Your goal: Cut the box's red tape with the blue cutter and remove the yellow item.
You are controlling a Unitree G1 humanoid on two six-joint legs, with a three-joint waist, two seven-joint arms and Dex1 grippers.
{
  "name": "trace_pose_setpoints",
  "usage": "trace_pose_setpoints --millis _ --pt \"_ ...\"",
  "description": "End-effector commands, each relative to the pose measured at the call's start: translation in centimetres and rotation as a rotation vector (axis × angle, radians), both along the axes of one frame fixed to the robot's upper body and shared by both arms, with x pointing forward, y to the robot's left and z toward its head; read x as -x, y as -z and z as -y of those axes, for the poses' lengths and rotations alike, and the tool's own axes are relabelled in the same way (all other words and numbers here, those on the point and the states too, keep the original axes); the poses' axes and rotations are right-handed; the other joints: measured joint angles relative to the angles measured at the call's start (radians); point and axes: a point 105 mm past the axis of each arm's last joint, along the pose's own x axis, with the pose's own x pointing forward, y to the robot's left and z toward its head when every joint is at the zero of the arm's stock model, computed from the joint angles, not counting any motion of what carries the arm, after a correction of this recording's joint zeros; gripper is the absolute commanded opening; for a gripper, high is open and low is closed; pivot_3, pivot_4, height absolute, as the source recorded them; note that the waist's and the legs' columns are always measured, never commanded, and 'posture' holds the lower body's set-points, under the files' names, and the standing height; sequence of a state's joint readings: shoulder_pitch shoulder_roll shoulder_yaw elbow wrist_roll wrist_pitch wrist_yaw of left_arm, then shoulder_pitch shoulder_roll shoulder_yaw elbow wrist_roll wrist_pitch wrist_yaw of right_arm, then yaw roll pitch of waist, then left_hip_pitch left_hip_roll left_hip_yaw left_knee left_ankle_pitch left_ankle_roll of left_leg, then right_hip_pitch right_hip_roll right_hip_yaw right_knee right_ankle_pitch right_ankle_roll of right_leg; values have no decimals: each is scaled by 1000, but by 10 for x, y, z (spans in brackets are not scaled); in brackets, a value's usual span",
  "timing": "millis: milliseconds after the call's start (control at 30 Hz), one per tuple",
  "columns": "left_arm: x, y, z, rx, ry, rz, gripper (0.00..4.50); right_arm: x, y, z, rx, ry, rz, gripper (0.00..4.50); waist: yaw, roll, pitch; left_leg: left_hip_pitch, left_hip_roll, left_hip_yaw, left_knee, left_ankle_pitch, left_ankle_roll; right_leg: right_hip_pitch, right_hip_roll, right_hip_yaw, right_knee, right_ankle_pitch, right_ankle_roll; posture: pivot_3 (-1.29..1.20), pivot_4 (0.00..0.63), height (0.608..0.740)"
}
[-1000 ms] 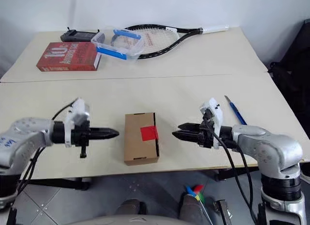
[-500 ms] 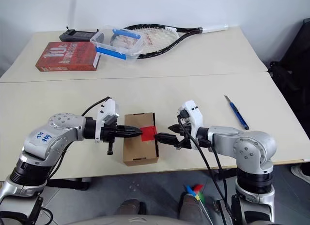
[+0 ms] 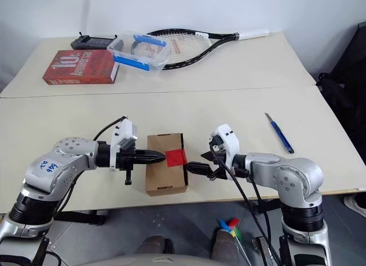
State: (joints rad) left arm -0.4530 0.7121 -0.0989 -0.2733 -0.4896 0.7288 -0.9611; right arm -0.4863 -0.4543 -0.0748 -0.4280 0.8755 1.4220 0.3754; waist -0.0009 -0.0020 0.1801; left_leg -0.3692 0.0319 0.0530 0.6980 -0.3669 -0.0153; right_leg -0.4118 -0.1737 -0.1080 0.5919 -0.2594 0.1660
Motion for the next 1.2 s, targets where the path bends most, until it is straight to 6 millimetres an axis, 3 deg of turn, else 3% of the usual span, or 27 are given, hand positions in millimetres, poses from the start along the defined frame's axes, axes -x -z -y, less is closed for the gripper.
trace_pose_setpoints --millis 33,167,400,900,1033,1200 --pt "3 7 -2 -17 -8 -17 0 -4 -1 3 50 31 21 4476 0 0 0 0 0 0 0 0 0 0 0 0 0 0 0 0 150 740" --pt "3 8 -1 -17 -8 -18 0 -6 -3 1 78 53 9 4476 0 0 0 0 0 0 0 0 0 0 0 0 0 0 0 0 150 740" --pt "6 12 -2 -26 -4 -22 0 -11 12 10 456 69 82 4476 1 0 -3 1 0 0 0 0 0 0 0 0 0 0 0 0 150 740" --pt "8 20 -4 -36 -25 -42 0 -6 42 5 475 9 101 4476 0 -5 -8 2 0 0 0 0 1 2 0 0 -1 0 0 0 150 740" --pt "8 21 -4 -35 -29 -43 0 -15 49 21 592 24 211 4476 -1 -6 -10 3 0 0 0 0 1 3 0 0 -1 0 0 0 150 740" --pt "8 21 -4 -37 -31 -43 0 -25 42 32 640 12 329 4476 2 -5 -11 4 0 0 1 0 1 4 0 1 -1 0 0 0 150 740"
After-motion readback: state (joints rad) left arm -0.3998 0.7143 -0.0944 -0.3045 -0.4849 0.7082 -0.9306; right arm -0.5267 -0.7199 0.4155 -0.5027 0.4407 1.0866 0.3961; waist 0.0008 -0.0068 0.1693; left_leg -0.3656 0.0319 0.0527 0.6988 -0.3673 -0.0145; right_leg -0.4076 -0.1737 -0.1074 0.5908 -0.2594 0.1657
